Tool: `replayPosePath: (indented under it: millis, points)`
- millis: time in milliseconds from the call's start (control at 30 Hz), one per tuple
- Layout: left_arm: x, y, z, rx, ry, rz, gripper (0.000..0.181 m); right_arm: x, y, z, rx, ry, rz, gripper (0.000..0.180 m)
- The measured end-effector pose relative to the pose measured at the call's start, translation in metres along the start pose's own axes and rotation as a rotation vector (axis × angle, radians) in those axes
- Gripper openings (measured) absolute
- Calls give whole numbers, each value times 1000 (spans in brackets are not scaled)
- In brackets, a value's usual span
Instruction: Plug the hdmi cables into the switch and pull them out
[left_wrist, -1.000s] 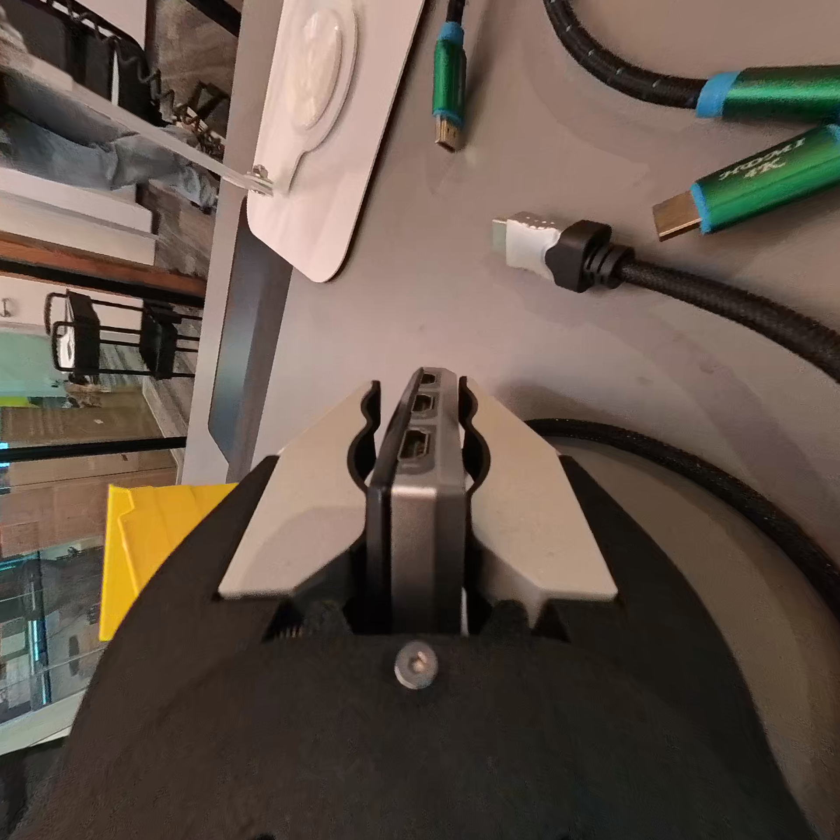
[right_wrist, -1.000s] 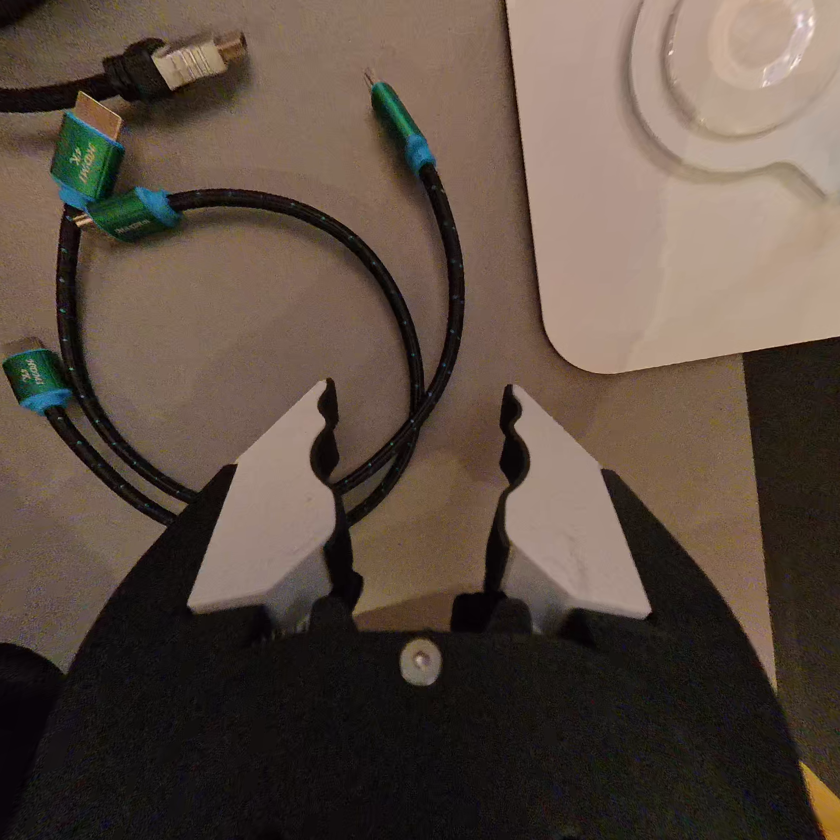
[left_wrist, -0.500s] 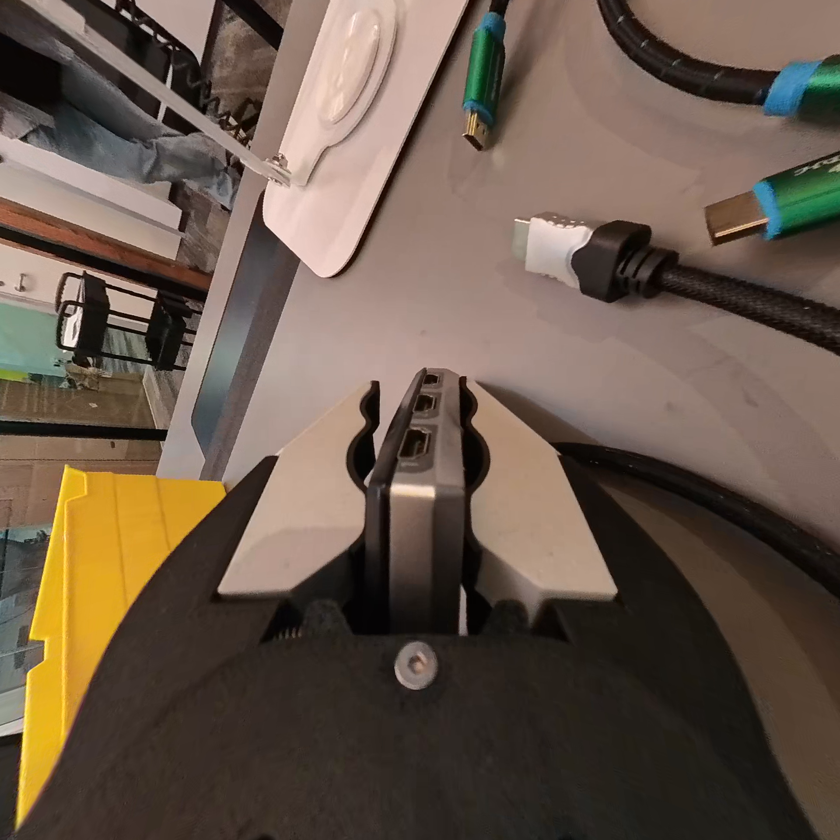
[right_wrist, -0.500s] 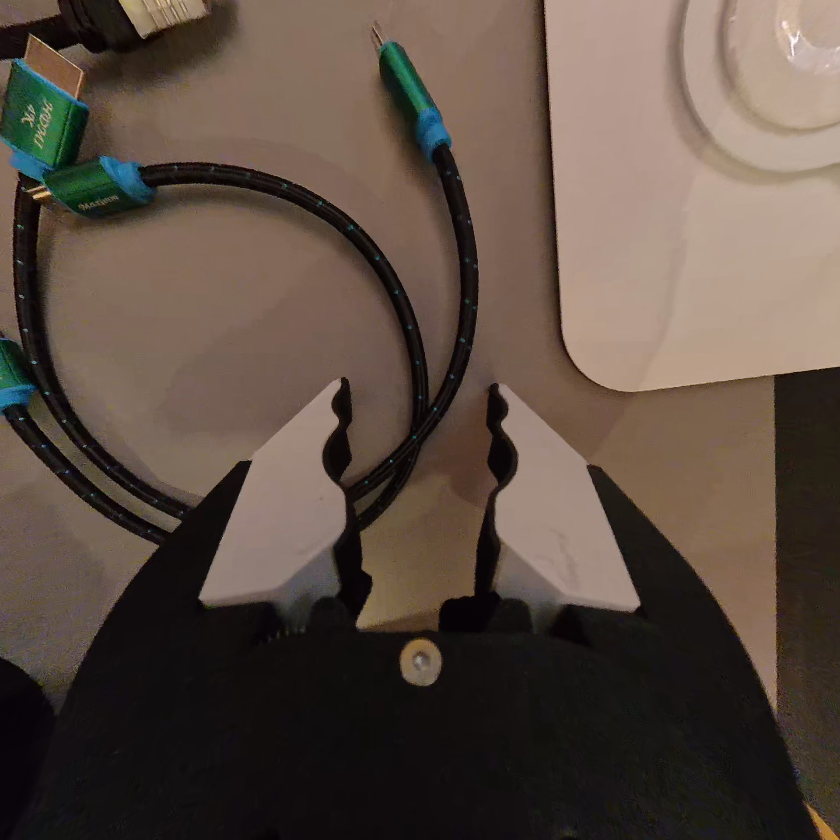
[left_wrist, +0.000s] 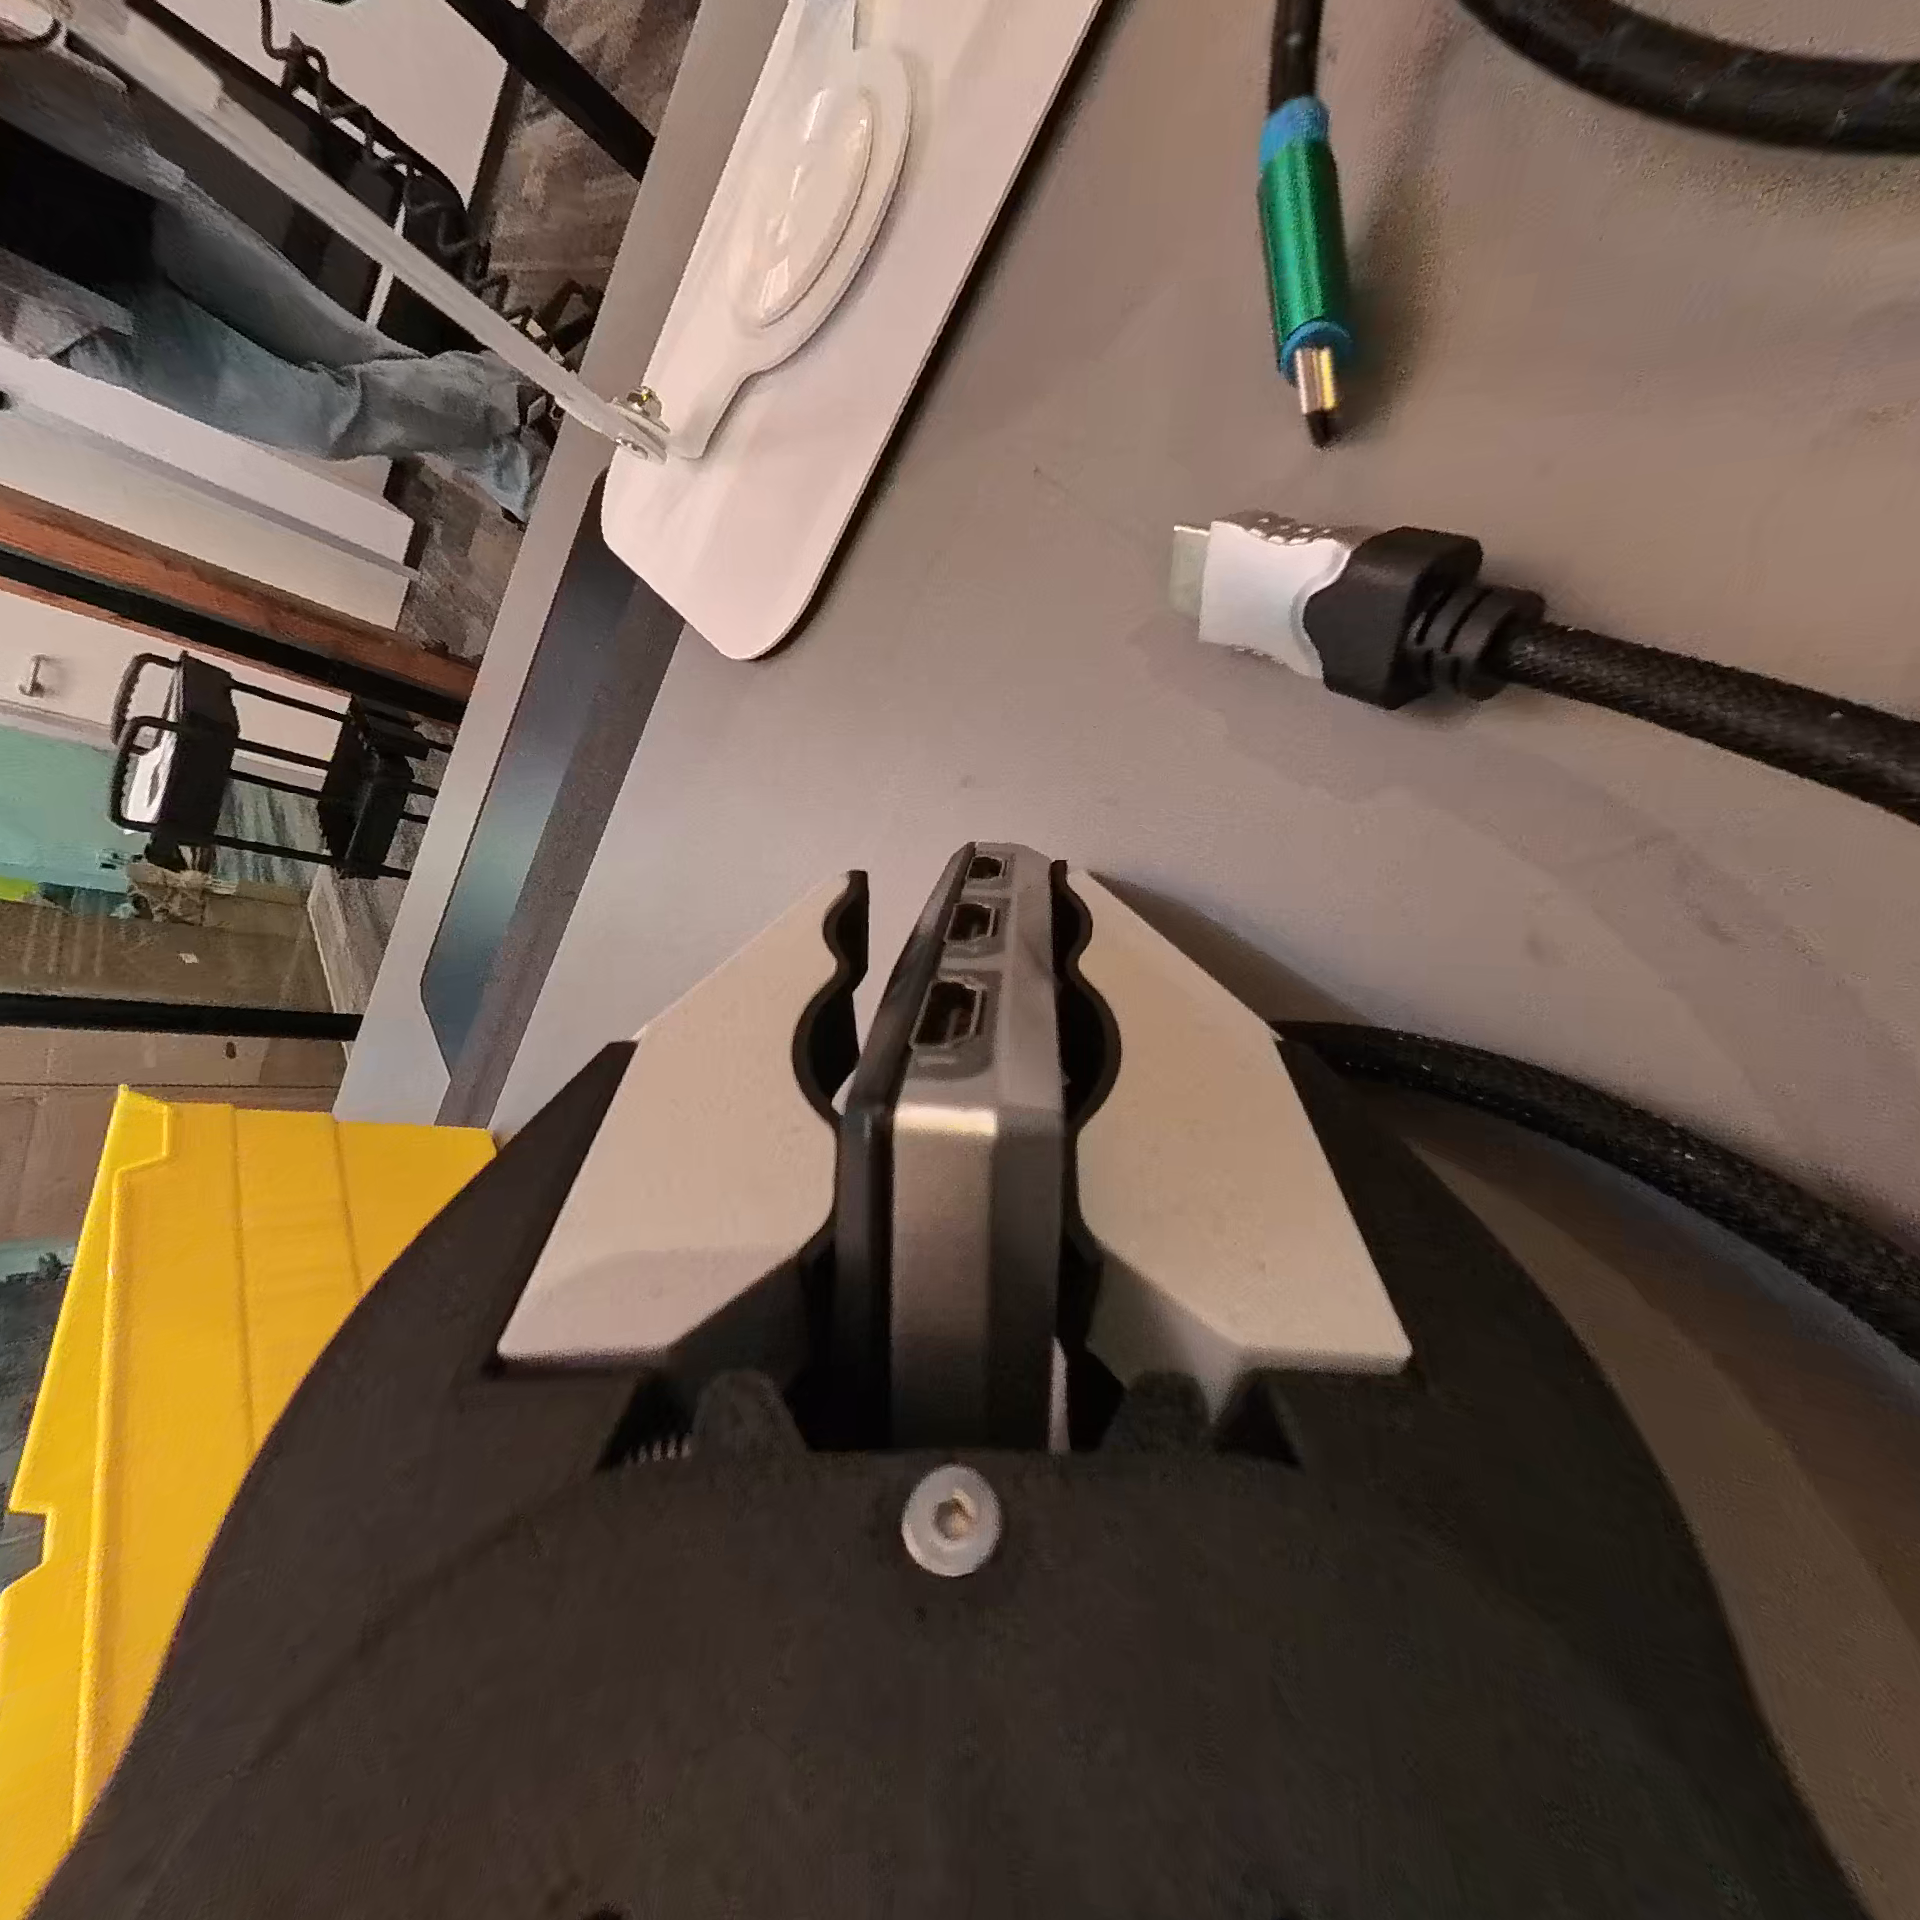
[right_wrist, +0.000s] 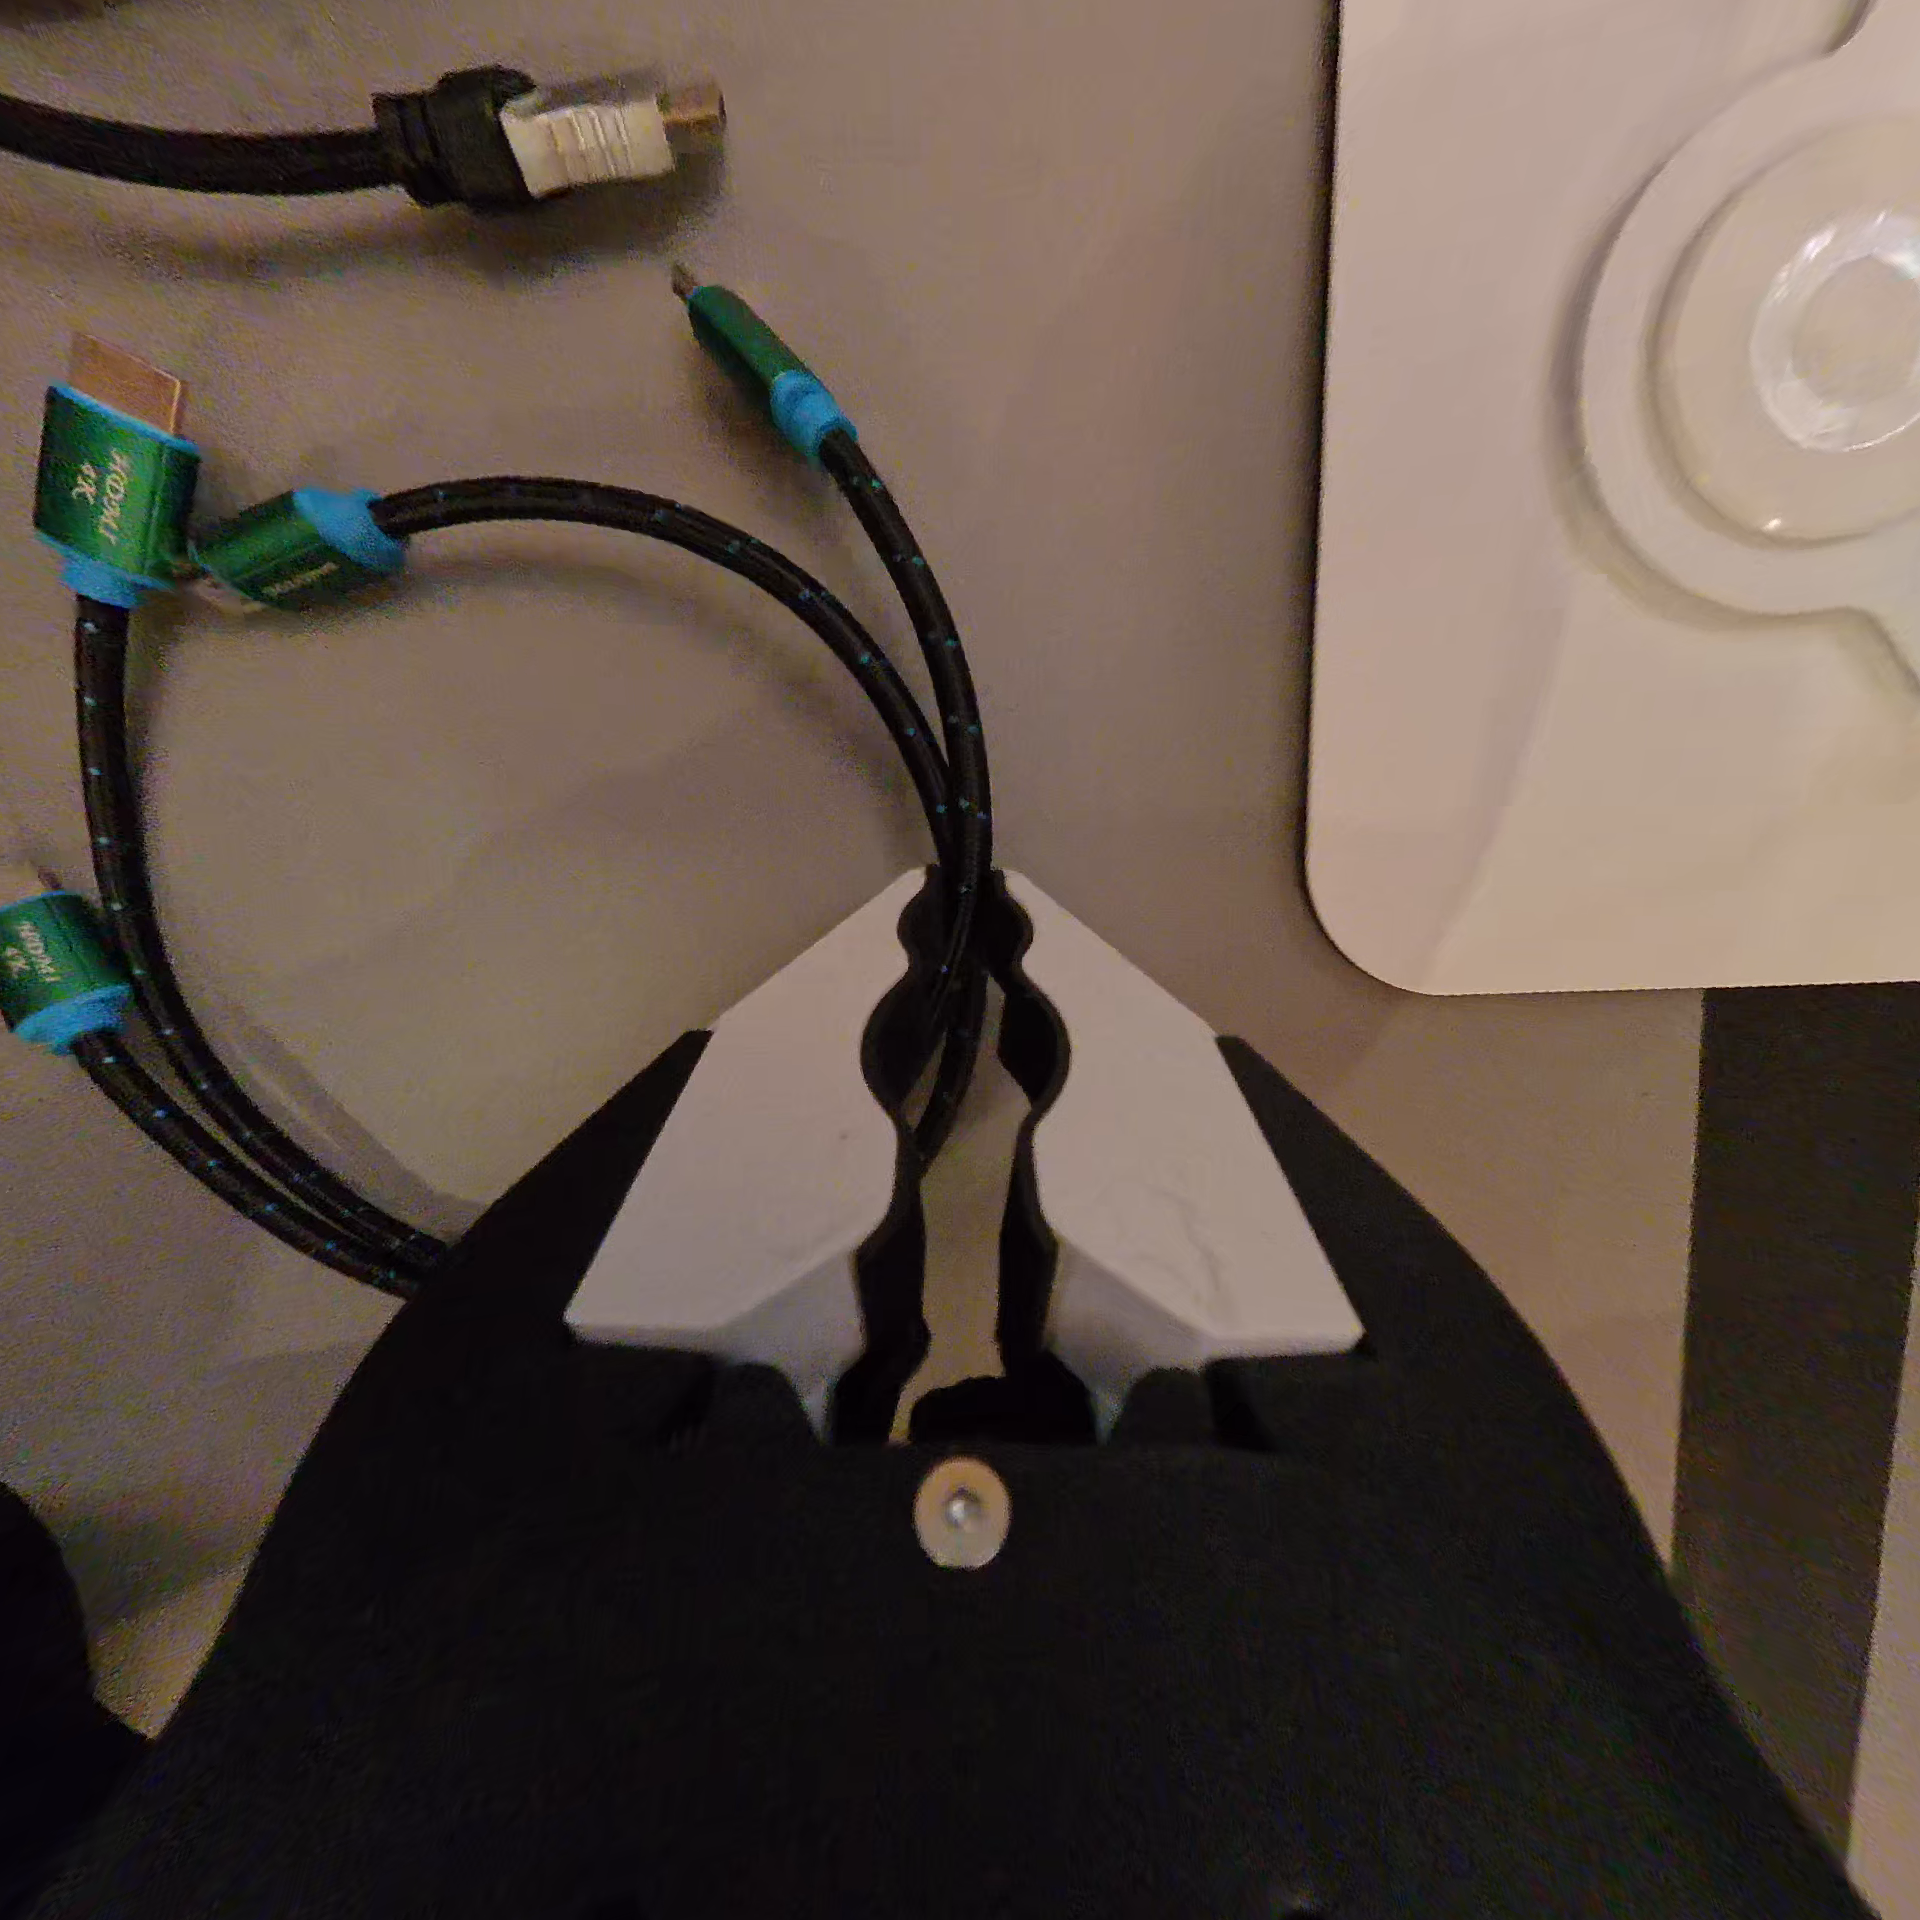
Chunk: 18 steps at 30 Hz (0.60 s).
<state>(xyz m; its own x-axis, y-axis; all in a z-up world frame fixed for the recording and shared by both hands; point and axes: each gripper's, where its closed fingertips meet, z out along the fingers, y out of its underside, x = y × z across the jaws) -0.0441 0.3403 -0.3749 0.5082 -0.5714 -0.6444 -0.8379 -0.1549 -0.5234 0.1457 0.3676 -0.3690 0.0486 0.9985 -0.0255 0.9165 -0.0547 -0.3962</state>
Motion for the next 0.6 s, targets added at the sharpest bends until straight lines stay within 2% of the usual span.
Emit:
replayPosePath:
  millis: [167,367,600]
  points:
    - [-5,-1,-3,23,-10,-20,33,6,-21,-49,124,121,-26,5]
    - [-7,1,-4,33,-12,-30,33,11,-39,-134,244,321,-39,5]
    - [-7,-1,-5,44,-11,-35,33,24,-9,-254,282,562,16,5]
